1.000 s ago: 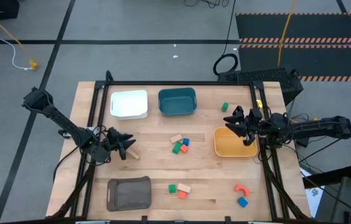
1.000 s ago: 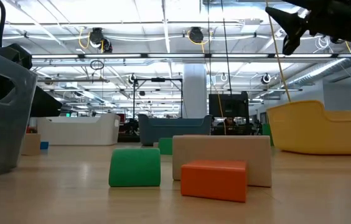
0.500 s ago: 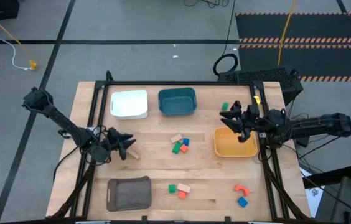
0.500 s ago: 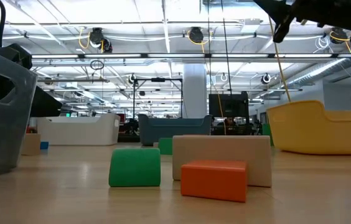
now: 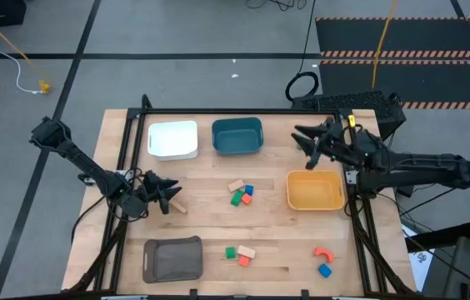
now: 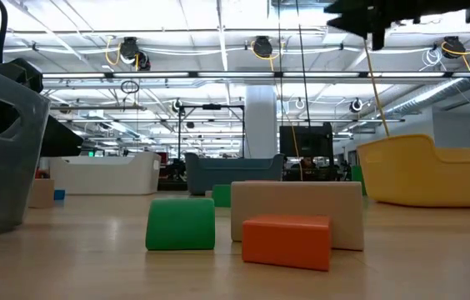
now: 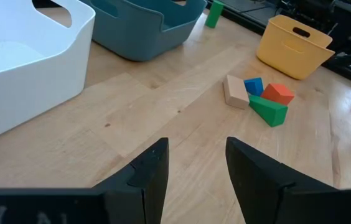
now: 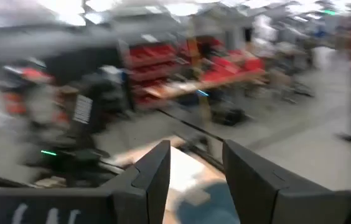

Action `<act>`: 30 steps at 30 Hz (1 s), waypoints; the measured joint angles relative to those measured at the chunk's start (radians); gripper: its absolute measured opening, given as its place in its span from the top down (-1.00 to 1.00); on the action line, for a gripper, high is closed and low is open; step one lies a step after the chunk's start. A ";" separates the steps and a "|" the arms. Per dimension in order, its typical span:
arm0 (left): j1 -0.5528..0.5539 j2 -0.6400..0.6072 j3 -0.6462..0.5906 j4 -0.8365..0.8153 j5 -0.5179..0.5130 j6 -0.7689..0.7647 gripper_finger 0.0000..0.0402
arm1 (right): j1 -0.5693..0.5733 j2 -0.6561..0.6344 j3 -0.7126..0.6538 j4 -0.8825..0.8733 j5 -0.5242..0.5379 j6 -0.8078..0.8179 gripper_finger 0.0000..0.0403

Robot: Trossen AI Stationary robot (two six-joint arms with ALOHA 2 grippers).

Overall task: Sort & place blocks by color
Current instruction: Put the top green block into the blue bin

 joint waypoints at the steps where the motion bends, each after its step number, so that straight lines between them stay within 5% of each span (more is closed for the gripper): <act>1: 0.000 0.000 0.000 0.000 0.000 0.000 0.20 | -0.013 0.000 0.014 -0.046 0.023 -0.003 0.29; 6: 0.000 0.000 0.000 0.000 0.000 0.000 0.20 | -0.086 0.001 0.048 -0.162 0.119 -0.020 0.17; 16: 0.000 0.000 0.000 0.000 0.000 0.000 0.20 | -0.262 0.034 0.104 -0.472 0.113 0.103 -0.18; 25: 0.000 0.000 0.000 0.000 0.000 0.000 0.20 | -0.396 0.157 0.148 -0.728 -0.116 0.286 -0.26; 30: 0.000 0.000 0.000 0.000 0.000 0.000 0.20 | -0.420 0.211 0.147 -0.756 -0.119 0.331 -0.24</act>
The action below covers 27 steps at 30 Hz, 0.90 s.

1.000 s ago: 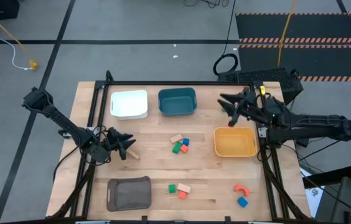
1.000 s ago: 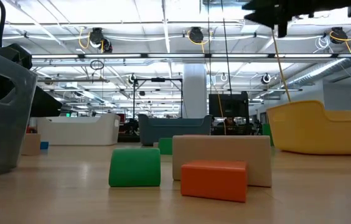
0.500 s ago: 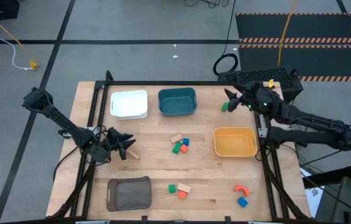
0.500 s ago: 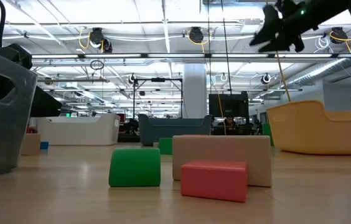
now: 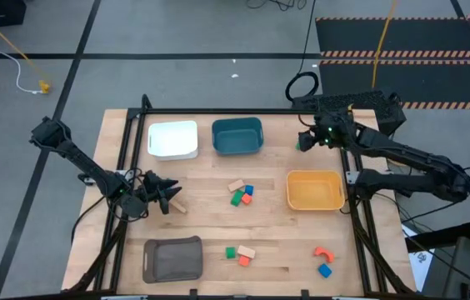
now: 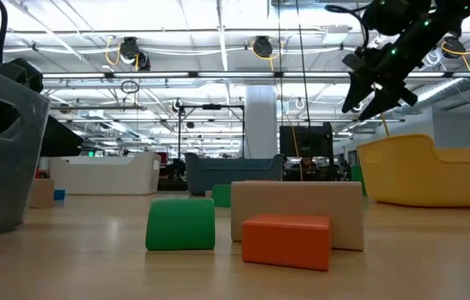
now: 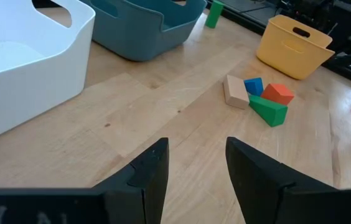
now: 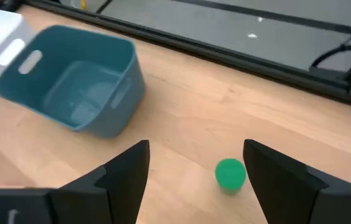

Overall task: Sort & place blocks by color
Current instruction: Put the top green block into the blue bin

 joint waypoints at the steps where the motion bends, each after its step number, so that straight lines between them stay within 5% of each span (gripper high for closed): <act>1: 0.000 0.000 0.000 0.000 0.000 0.000 0.20 | -0.003 0.009 0.000 0.000 0.000 0.011 -0.24; 27: 0.000 0.000 0.000 0.000 0.000 0.000 0.20 | -0.005 0.310 -0.001 -0.028 0.082 0.073 -0.24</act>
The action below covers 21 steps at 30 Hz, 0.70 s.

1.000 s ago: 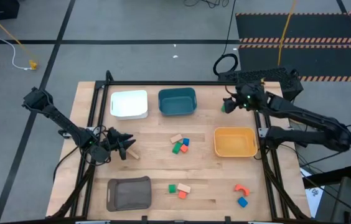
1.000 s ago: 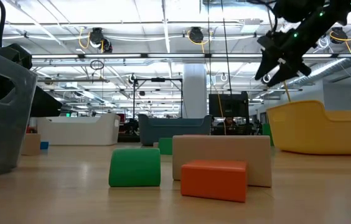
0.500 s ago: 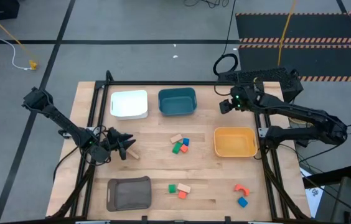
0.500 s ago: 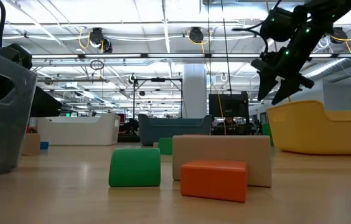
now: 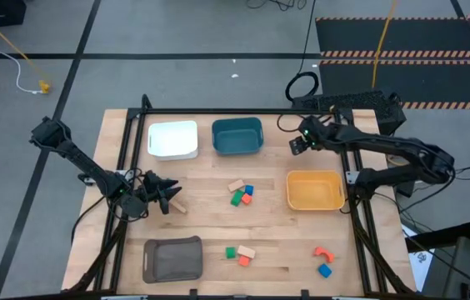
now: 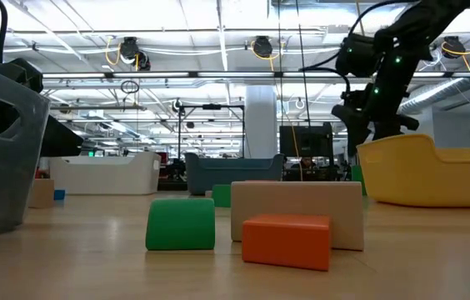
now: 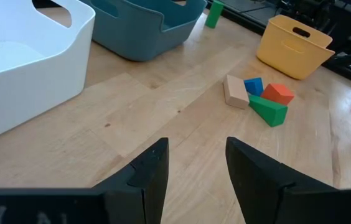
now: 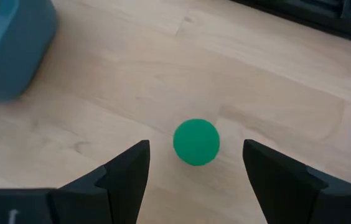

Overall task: Sort & place blocks by color
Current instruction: Put the top green block into the blue bin

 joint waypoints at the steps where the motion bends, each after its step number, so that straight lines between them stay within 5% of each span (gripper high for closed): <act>1: 0.000 0.000 0.000 0.000 0.000 0.000 0.20 | 0.001 0.009 0.000 0.005 0.000 0.000 -0.24; 21: 0.000 0.000 0.000 0.000 0.000 0.000 0.20 | 0.006 0.164 0.000 0.085 0.052 -0.029 -0.23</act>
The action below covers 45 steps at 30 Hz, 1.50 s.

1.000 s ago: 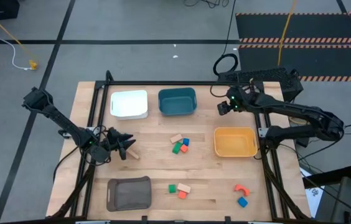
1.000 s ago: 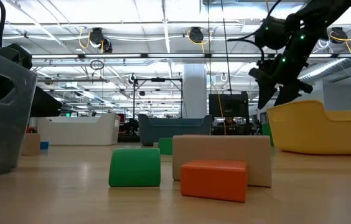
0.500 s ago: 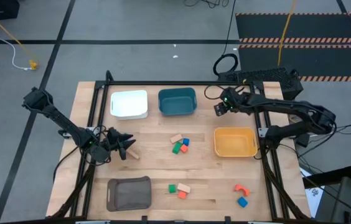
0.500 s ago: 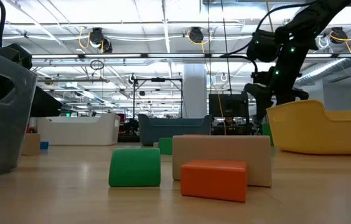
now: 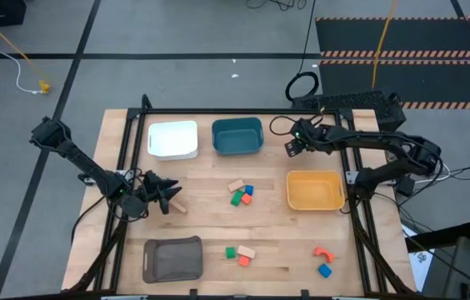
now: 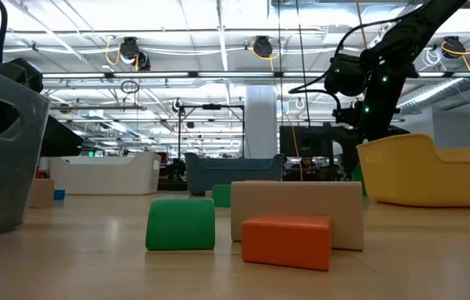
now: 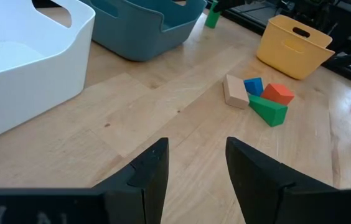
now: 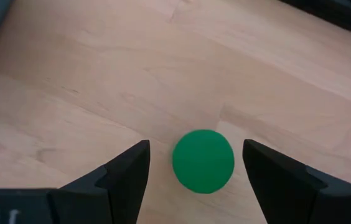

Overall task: Sort & place blocks by color
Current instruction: Put the top green block into the blue bin

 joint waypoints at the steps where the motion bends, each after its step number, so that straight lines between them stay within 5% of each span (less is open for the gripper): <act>1: 0.000 0.000 0.000 0.000 0.000 0.000 0.20 | -0.003 0.007 0.000 0.001 0.000 -0.002 -0.21; 14: 0.000 0.000 0.000 0.000 0.000 0.000 0.20 | -0.014 0.066 0.001 0.072 0.001 -0.032 0.43; 30: 0.000 0.000 0.000 0.000 0.000 0.000 0.20 | -0.008 -0.042 -0.002 0.094 -0.006 -0.110 0.43; 45: 0.000 0.000 0.000 0.000 0.000 0.000 0.20 | 0.161 -0.109 0.000 0.772 -0.163 -0.189 0.43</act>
